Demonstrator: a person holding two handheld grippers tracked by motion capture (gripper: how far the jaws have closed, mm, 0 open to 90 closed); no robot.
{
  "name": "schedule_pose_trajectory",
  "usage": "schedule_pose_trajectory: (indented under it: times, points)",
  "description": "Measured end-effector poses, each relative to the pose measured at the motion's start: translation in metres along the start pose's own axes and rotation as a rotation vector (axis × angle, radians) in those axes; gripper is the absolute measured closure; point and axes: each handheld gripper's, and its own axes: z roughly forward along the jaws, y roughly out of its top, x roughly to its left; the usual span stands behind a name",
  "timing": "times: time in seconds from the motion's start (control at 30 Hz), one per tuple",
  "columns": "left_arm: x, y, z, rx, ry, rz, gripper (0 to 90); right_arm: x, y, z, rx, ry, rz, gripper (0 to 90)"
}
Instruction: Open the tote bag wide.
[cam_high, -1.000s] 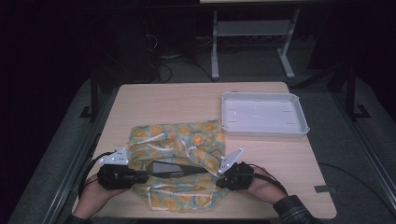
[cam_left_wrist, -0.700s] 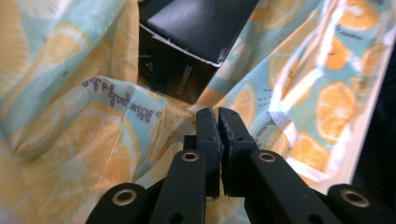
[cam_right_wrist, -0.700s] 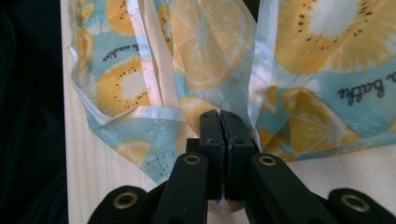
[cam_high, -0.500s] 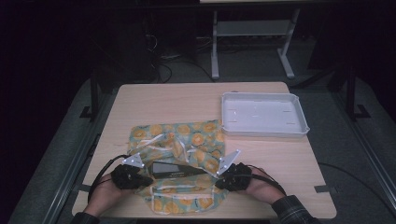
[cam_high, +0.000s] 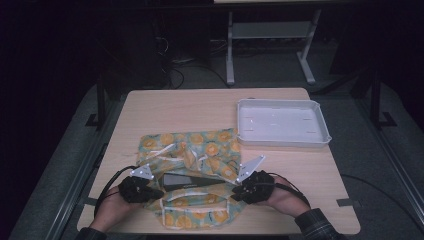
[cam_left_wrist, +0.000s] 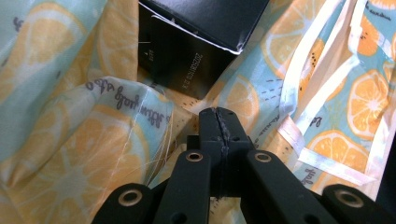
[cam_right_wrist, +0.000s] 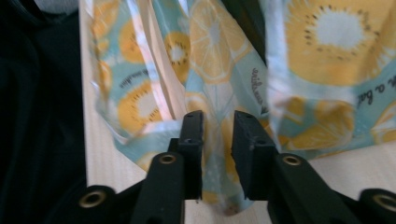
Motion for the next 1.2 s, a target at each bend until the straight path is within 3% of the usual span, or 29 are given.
schedule_pose_trajectory:
  times: [0.27, 0.47, 0.73, 1.03, 1.2]
  points:
    - [0.0, 0.0, 0.0, 0.005, 0.0, 0.003, 89.5, 0.002, 0.014, -0.028, -0.079, -0.029, -0.011, 65.5]
    - [0.0, 0.0, 0.0, 0.008, -0.002, 0.003, 89.5, 0.002, 0.031, -0.036, -0.123, -0.044, -0.016, 64.0]
    - [0.0, 0.0, 0.0, 0.005, -0.003, -0.001, 89.5, -0.005, 0.056, -0.033, -0.183, -0.077, -0.018, 62.7]
    - [0.001, 0.0, 0.0, 0.001, -0.002, 0.003, 89.5, -0.02, 0.078, -0.023, -0.201, -0.134, -0.025, 58.2]
    - [0.001, 0.0, 0.0, 0.004, -0.001, 0.008, 89.5, -0.032, 0.082, -0.009, -0.158, -0.169, -0.005, 70.3]
